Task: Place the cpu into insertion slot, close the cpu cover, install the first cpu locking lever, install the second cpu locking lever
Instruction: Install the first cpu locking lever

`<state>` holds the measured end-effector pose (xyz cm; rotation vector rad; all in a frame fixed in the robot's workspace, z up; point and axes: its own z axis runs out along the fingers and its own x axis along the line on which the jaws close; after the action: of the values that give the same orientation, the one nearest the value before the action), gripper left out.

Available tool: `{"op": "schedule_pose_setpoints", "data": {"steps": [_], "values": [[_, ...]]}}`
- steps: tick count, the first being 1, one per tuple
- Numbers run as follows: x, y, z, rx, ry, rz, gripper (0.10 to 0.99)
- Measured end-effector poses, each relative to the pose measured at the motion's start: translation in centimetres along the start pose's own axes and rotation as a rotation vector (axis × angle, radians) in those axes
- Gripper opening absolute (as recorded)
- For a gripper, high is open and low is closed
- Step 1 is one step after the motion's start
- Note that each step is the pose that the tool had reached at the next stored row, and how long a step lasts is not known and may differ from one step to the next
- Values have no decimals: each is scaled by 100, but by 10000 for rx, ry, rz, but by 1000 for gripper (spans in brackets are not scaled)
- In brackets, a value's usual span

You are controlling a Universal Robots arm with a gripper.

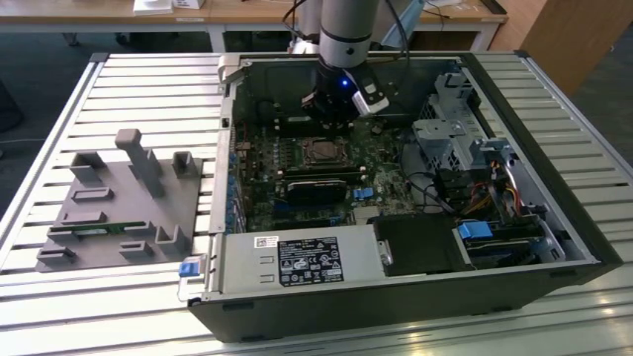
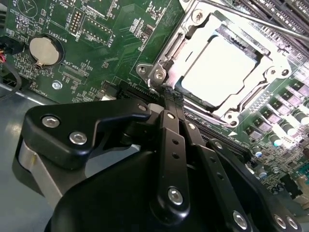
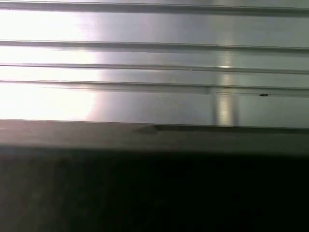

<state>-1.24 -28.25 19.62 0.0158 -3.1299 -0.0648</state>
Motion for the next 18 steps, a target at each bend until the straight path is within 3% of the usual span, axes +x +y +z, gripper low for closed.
{"op": "schedule_pose_setpoints", "data": {"steps": [4, 10, 18], "values": [[-1, 4, -32, -11, -6, 1, 106], [2, 8, -160, 2, -3, 2, 106], [2, -45, -163, 4, 1, 3, 106]]}}
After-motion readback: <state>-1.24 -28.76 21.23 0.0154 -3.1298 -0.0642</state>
